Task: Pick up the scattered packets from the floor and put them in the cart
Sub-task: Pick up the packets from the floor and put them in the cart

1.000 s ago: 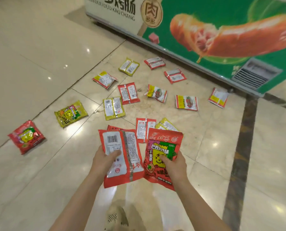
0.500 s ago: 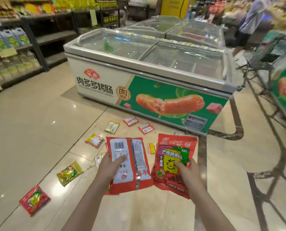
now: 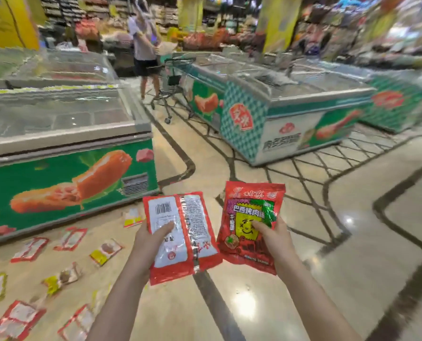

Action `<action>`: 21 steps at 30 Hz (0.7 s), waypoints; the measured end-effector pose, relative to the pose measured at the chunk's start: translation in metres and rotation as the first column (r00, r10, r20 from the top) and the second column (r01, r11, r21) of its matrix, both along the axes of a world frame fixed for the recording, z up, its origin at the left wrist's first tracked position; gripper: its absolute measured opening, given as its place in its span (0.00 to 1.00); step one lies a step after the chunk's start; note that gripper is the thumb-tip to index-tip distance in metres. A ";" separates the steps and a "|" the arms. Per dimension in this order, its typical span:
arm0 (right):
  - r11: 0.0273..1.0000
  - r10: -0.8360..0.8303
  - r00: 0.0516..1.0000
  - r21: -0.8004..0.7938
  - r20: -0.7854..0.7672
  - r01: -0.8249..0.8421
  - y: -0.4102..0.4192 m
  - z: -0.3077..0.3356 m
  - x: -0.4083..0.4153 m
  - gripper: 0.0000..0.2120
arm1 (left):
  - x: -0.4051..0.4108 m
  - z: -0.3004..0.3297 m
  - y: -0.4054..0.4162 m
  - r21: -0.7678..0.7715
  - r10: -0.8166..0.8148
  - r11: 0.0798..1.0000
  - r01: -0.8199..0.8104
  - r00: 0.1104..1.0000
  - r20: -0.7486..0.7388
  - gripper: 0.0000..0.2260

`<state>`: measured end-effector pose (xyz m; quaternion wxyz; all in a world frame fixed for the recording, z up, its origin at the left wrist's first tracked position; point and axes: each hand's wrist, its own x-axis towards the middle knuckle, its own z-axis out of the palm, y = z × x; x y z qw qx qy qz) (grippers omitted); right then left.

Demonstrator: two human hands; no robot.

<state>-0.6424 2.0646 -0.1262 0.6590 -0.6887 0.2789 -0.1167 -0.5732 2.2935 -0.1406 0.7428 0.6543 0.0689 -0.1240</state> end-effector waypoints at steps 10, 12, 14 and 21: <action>0.790 -0.604 0.795 -0.093 0.054 0.606 -0.258 0.012 -0.146 0.09 | -0.046 0.019 -0.335 -0.007 -0.589 0.806 0.592 0.804 0.082 0.07; 0.737 -0.665 0.745 -0.113 0.053 0.666 -0.314 0.016 -0.169 0.09 | -0.062 0.027 -0.406 0.002 -0.644 0.762 0.648 0.756 0.117 0.06; 0.691 -0.711 0.702 -0.144 0.043 0.708 -0.370 0.021 -0.192 0.11 | -0.076 0.034 -0.475 0.012 -0.685 0.723 0.691 0.714 0.149 0.07; 0.563 -0.809 0.582 -0.181 0.077 0.806 -0.534 0.034 -0.251 0.08 | -0.105 0.040 -0.671 0.039 -0.786 0.608 0.793 0.594 0.173 0.06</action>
